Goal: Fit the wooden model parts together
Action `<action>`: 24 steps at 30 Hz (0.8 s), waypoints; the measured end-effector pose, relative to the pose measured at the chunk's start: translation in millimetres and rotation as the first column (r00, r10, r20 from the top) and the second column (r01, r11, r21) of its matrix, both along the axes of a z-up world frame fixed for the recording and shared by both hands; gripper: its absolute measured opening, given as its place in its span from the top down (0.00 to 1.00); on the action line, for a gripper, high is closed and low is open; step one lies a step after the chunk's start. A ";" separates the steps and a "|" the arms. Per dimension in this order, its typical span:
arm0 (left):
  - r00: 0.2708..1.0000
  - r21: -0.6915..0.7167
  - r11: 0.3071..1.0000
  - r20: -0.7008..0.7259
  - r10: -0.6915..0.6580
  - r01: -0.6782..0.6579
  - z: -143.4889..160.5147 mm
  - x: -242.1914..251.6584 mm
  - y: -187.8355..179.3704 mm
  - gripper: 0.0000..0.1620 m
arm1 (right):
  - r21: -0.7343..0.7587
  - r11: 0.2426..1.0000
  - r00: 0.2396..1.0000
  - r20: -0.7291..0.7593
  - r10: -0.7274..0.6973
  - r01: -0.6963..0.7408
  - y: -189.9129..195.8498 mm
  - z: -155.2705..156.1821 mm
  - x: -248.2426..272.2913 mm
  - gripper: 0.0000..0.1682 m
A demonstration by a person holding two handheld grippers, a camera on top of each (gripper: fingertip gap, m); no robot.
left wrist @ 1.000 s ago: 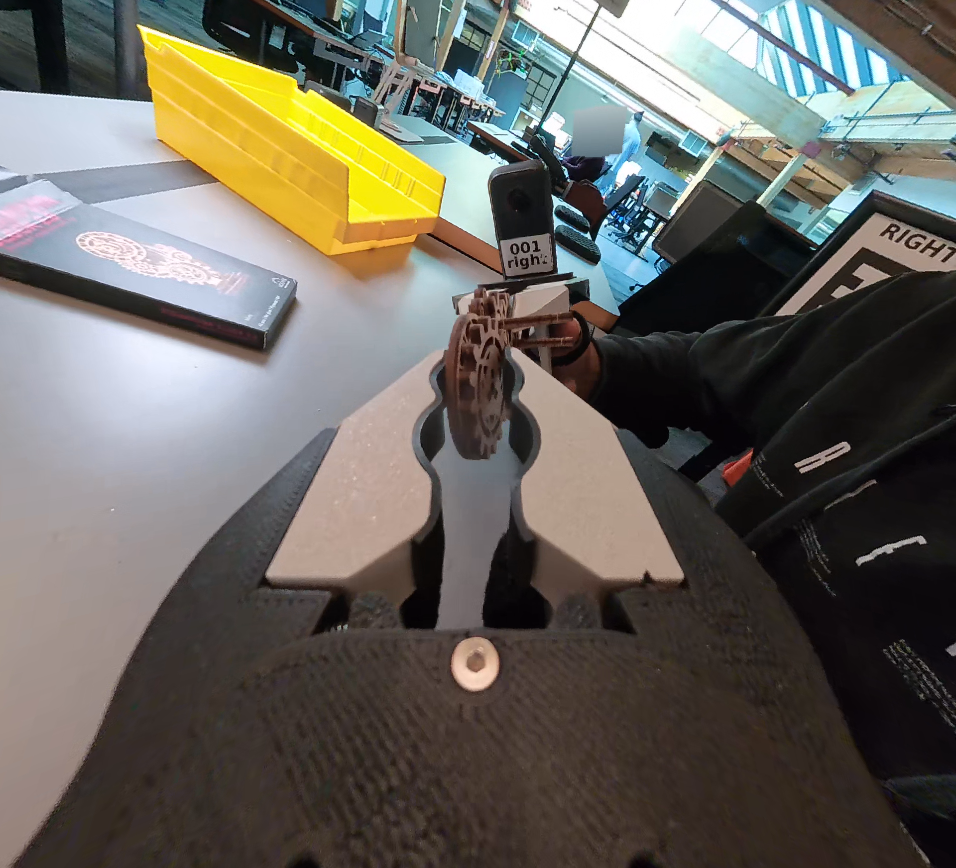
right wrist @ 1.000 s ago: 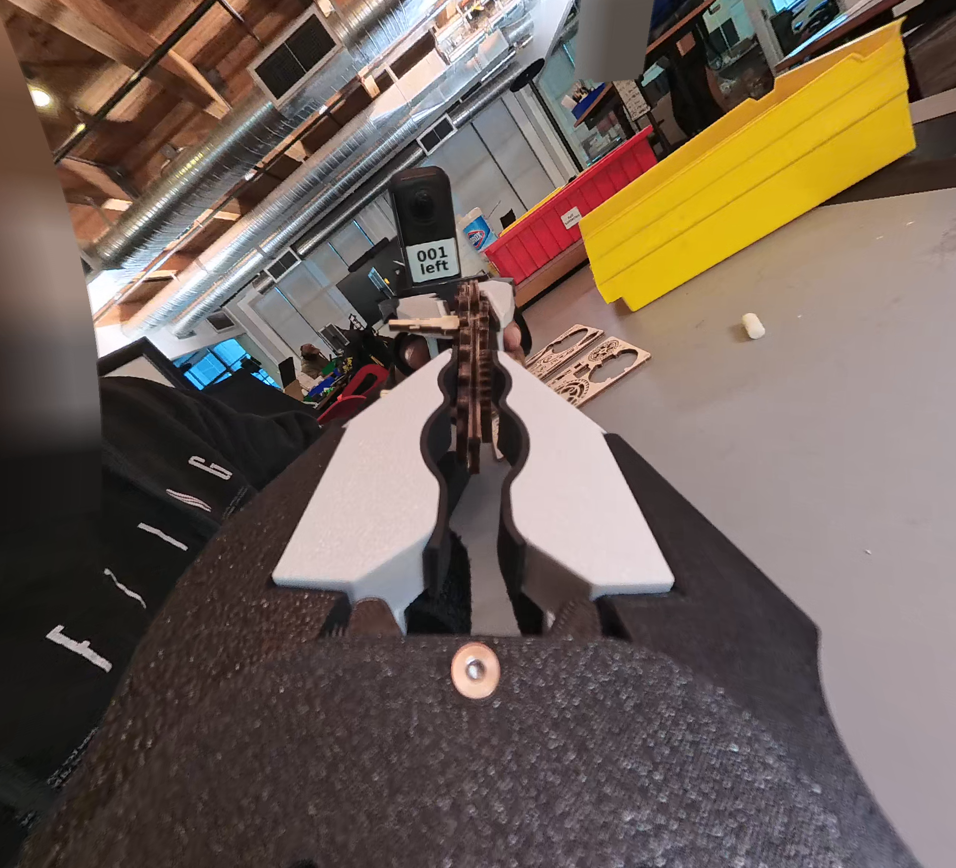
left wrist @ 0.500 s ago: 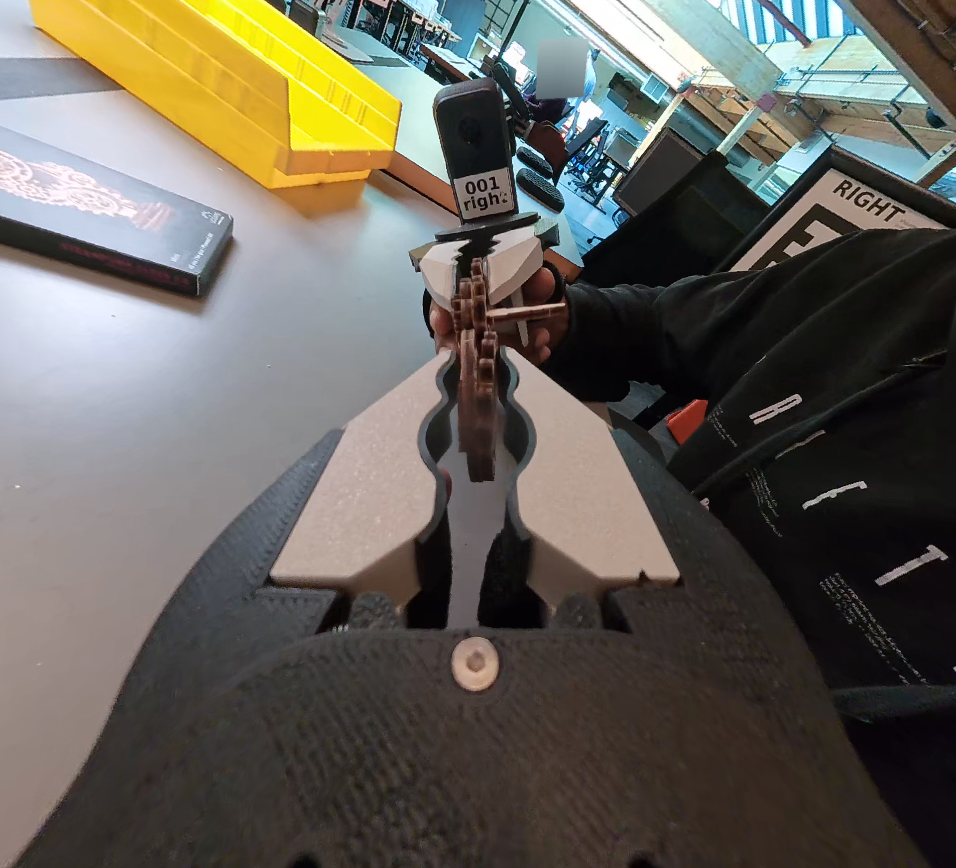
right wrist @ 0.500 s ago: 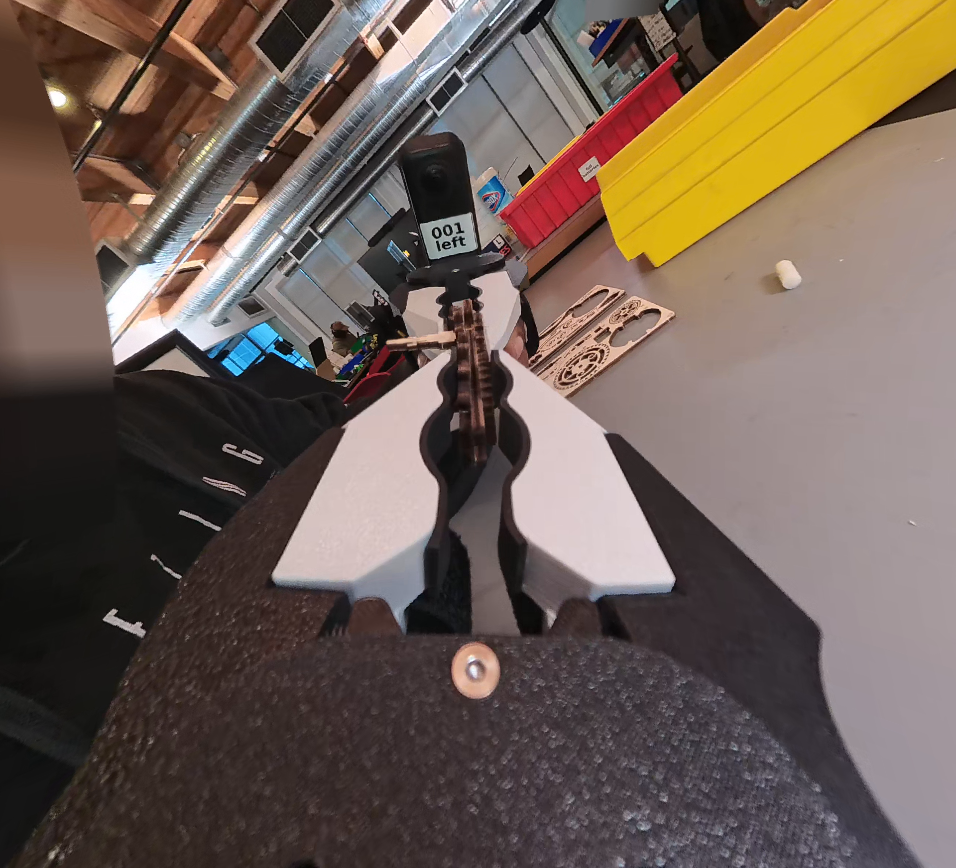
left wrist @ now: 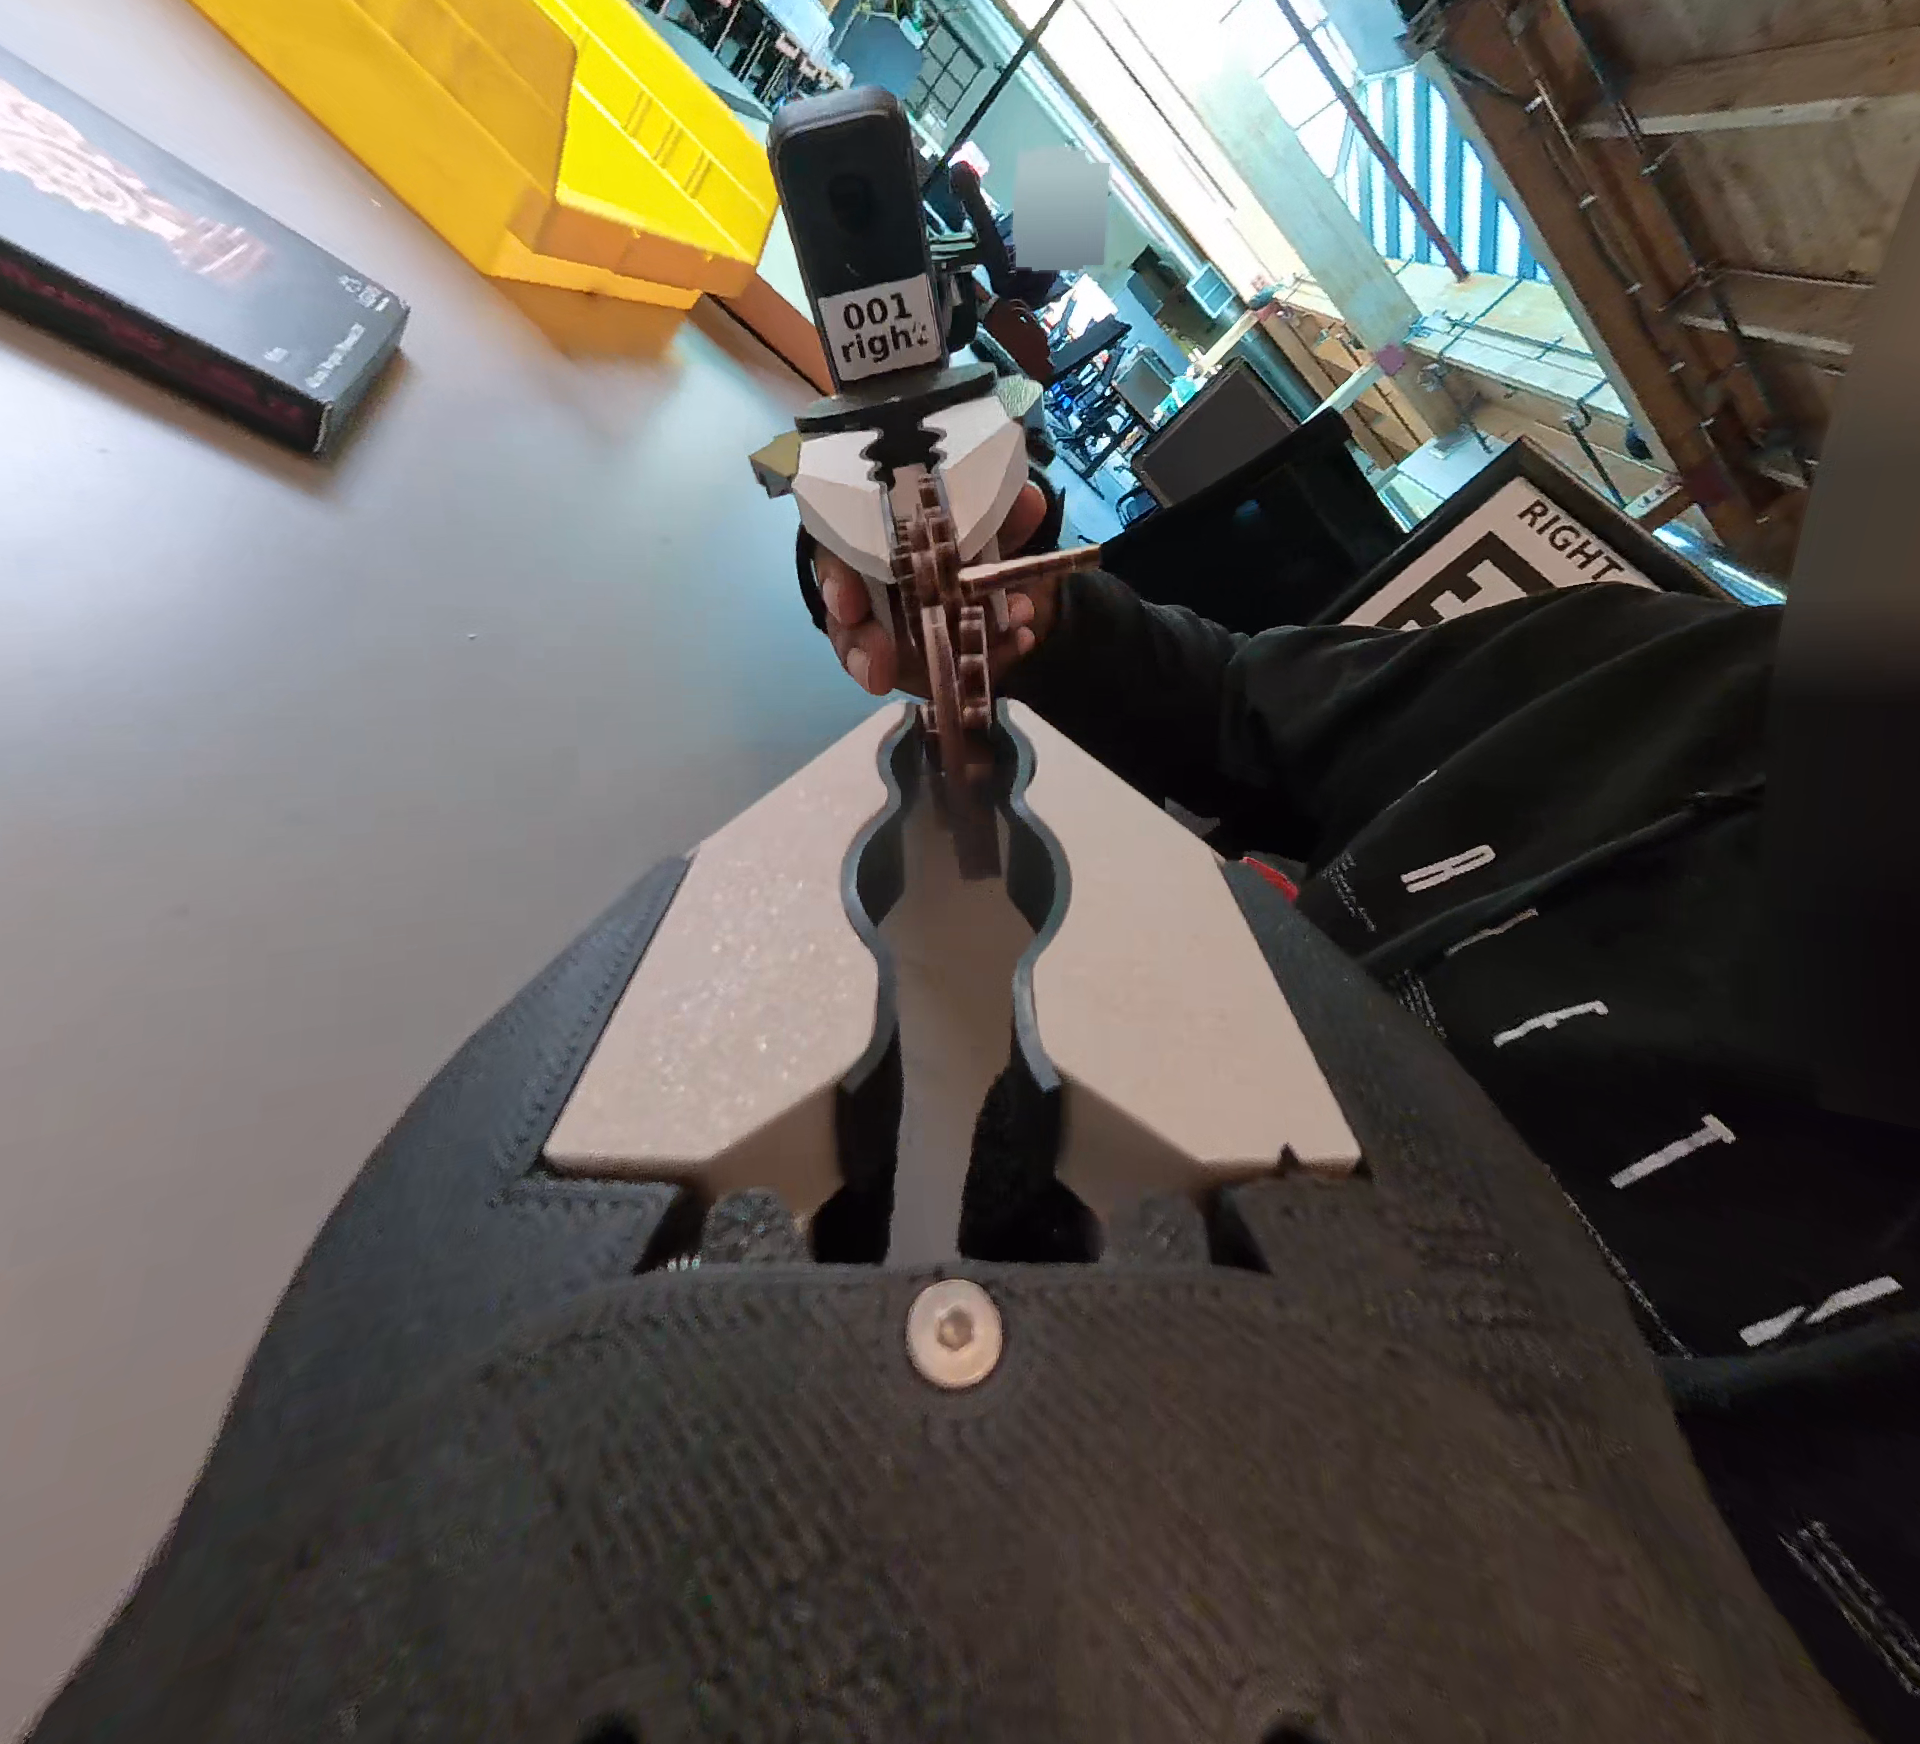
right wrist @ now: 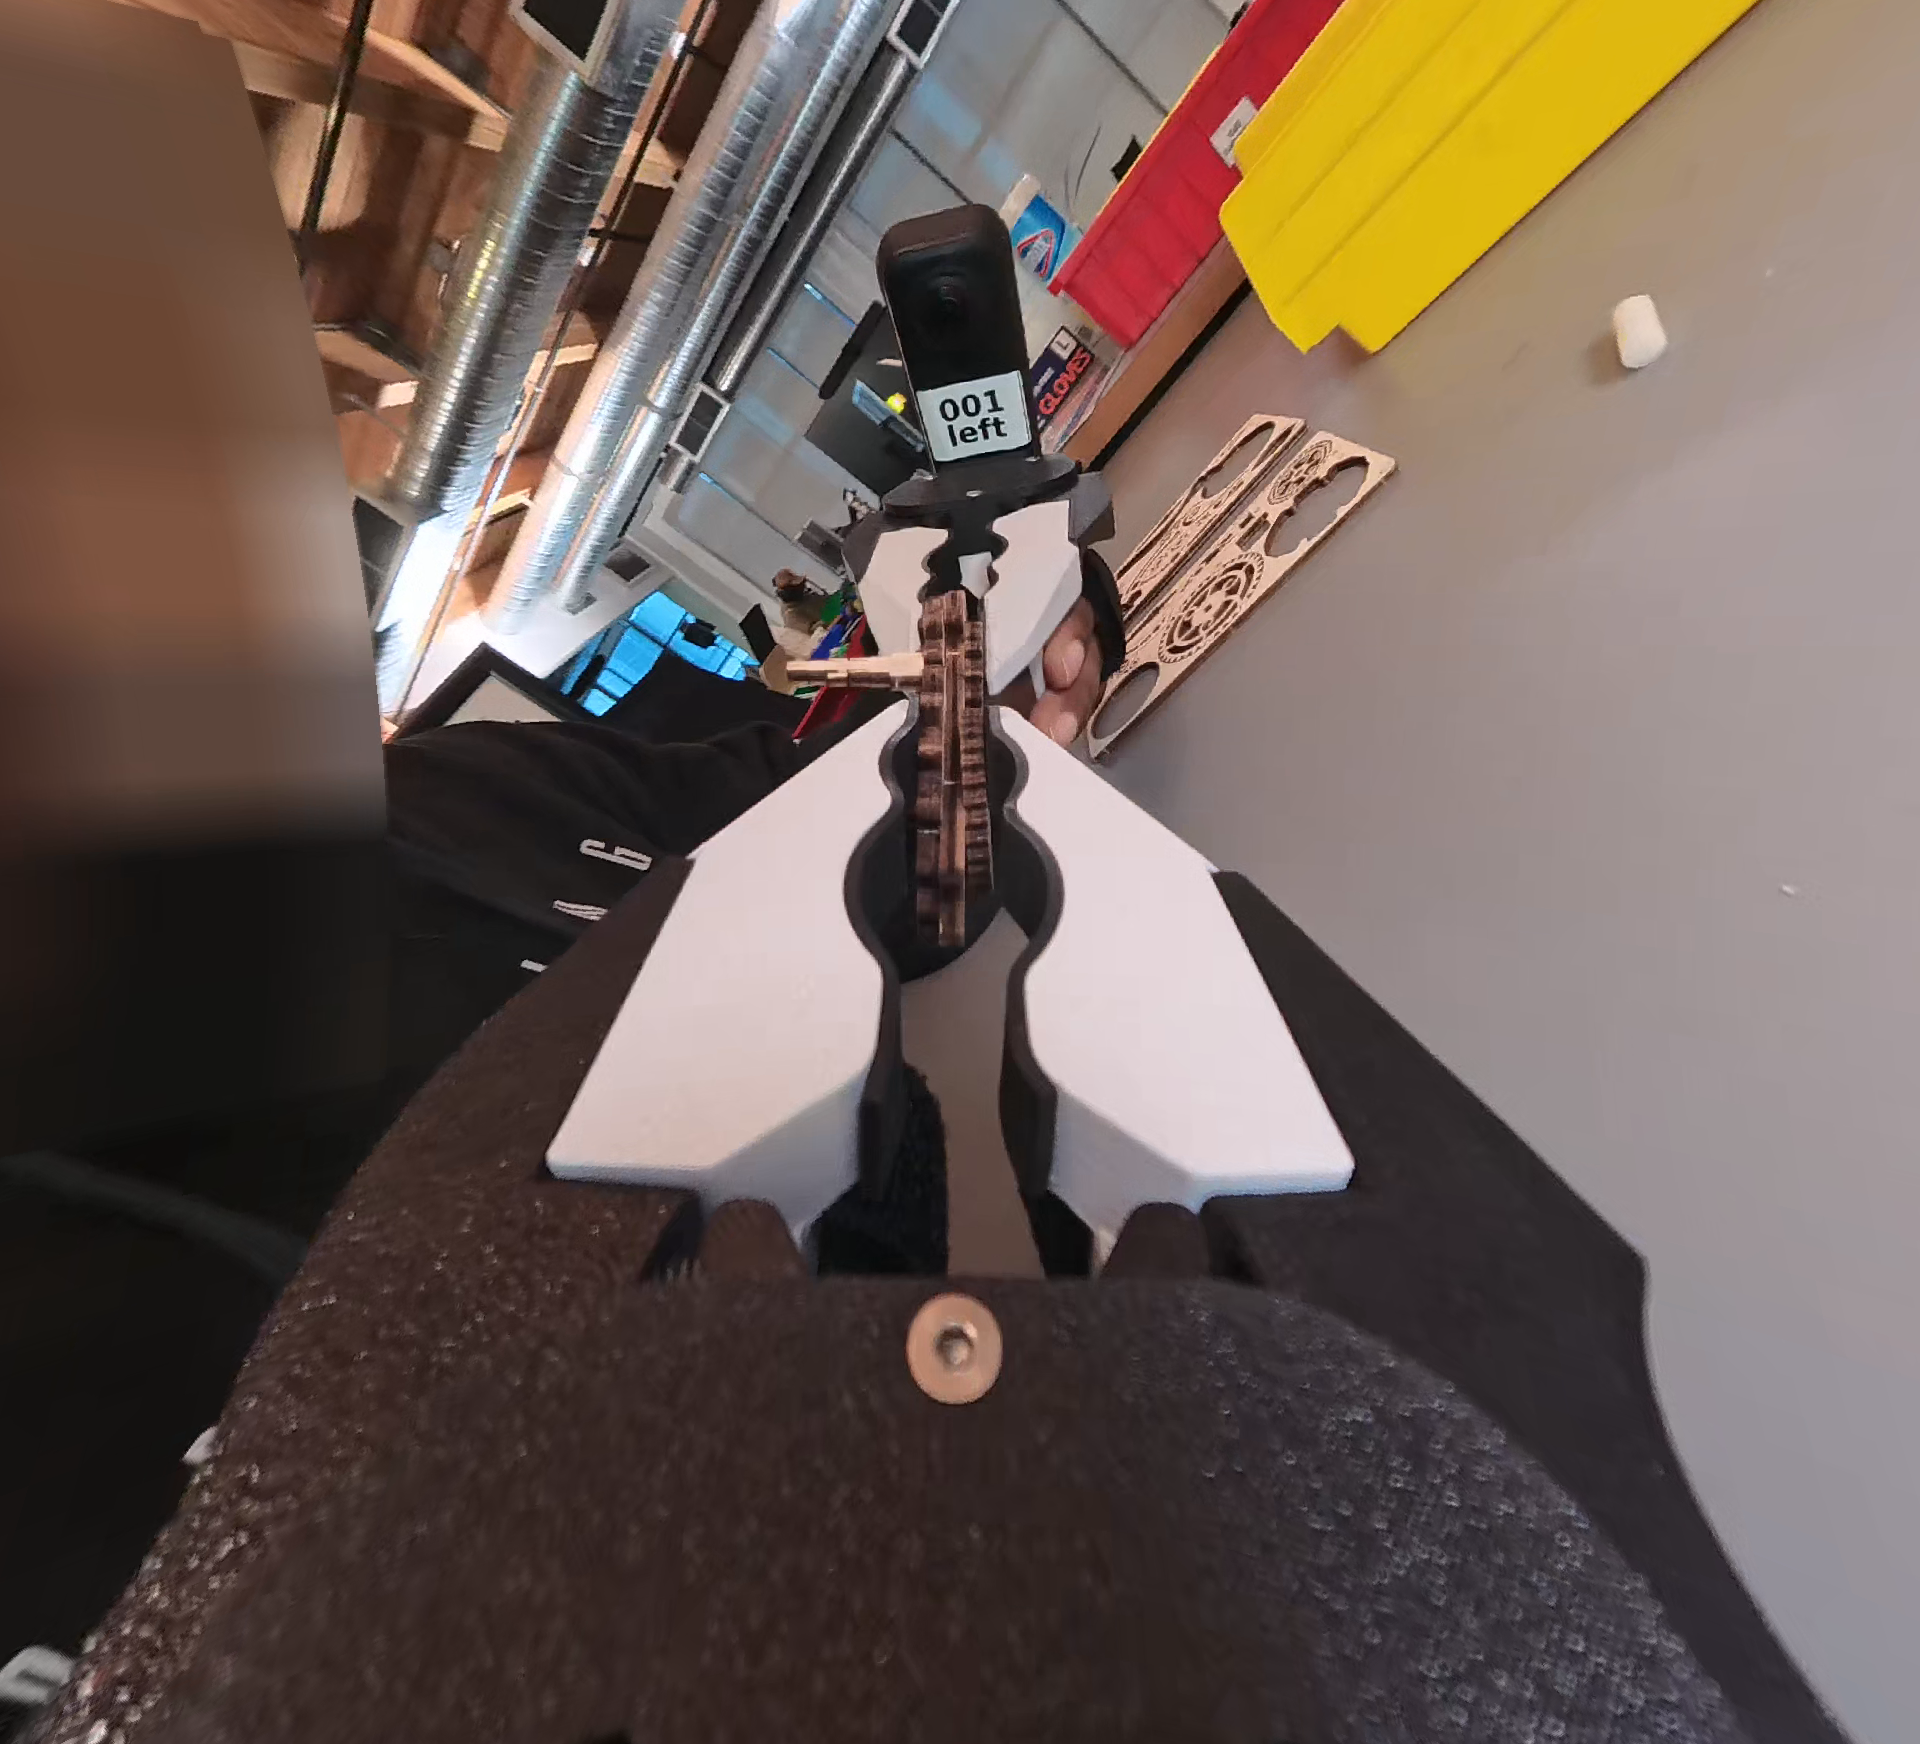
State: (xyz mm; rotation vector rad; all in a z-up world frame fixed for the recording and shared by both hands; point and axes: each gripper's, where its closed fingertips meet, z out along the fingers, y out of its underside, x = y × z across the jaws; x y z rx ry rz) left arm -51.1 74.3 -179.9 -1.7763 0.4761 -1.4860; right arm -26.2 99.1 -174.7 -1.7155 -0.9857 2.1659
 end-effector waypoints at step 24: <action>0.967 -0.365 0.896 -0.126 0.223 -0.254 -68.0 2.5 31.5 0.93 | 0.962 0.151 0.916 0.263 -0.304 -0.226 -7.7 -84.6 -10.4 0.82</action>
